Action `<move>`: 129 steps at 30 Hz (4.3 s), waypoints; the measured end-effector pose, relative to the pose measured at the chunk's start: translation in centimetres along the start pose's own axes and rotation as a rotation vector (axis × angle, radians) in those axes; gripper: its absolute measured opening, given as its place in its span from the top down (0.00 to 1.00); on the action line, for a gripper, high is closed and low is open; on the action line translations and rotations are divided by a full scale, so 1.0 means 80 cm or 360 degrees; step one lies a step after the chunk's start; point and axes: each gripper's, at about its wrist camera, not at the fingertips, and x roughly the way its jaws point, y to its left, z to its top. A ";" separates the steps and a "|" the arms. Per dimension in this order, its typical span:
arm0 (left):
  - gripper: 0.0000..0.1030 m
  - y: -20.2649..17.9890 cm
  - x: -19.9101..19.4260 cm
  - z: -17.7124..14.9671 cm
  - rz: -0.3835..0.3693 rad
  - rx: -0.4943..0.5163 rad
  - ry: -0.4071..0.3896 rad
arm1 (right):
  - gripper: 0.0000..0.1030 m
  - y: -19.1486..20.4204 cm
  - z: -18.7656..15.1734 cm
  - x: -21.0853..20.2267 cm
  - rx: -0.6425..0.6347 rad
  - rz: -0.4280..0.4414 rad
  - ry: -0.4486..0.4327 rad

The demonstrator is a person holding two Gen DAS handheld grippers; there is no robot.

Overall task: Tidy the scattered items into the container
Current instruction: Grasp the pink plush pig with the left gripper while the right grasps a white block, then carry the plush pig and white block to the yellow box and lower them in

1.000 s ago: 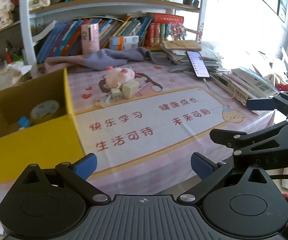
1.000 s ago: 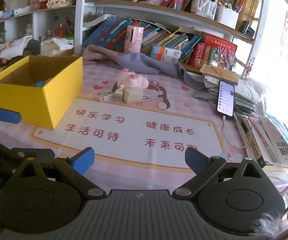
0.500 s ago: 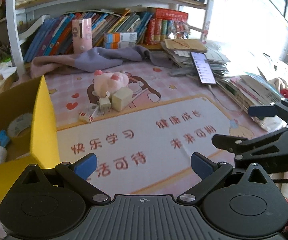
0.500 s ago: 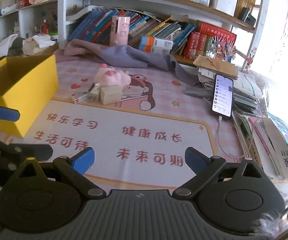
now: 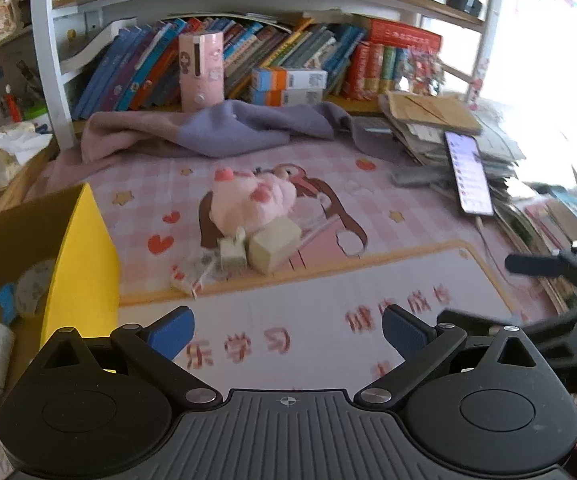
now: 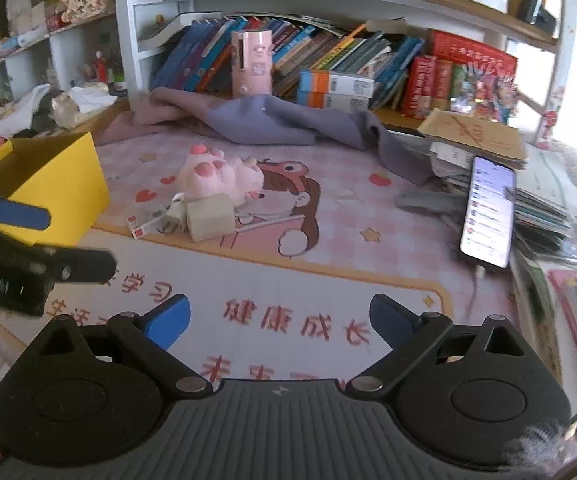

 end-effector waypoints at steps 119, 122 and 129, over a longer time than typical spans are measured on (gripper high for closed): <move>0.32 0.132 -0.198 -0.162 -0.0456 -0.0251 -0.0101 | 0.57 0.196 -0.067 -0.144 -0.0003 0.0204 0.0063; 0.32 0.145 -0.211 -0.174 -0.0448 -0.0265 -0.0104 | 0.57 0.217 -0.070 -0.148 -0.0024 0.0226 0.0066; 0.32 0.176 -0.236 -0.198 -0.0398 -0.0344 -0.0126 | 0.57 0.262 -0.069 -0.151 -0.0113 0.0299 0.0075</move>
